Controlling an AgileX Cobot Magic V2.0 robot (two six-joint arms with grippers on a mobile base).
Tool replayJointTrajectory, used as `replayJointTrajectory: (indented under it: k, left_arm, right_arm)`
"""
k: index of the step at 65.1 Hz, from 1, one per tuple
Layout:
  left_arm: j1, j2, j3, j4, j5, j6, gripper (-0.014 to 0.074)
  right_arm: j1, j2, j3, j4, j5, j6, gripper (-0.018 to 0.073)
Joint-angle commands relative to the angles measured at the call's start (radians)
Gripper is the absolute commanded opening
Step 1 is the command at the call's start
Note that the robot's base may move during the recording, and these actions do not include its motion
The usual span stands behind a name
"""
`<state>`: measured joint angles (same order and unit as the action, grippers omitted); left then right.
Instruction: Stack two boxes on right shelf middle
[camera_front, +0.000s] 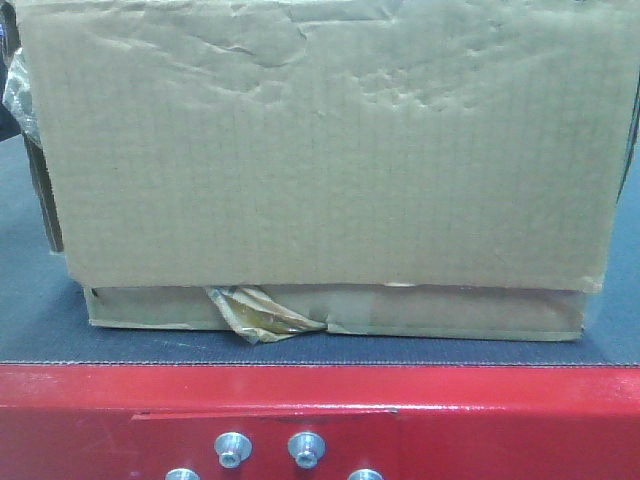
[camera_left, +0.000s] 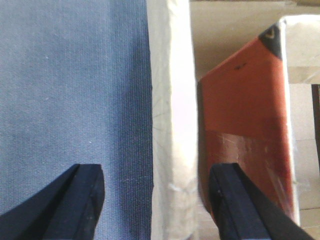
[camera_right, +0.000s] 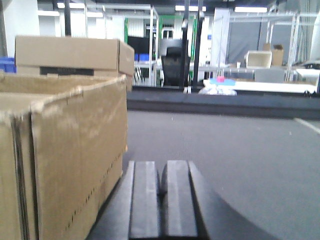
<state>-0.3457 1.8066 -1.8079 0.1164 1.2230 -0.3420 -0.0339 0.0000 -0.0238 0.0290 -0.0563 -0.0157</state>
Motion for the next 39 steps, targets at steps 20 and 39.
replayJointTrajectory:
  k: [20, 39]
  left_arm:
    - [0.003, -0.015, 0.003, -0.004, -0.002, 0.002, 0.0356]
    - [0.003, -0.015, 0.003, -0.004, -0.002, 0.026, 0.0356]
  right_arm:
    - [-0.004, 0.329, -0.502, -0.002, 0.481, -0.002, -0.0162]
    - [-0.004, 0.752, -0.801, -0.002, 0.797, -0.002, -0.0162]
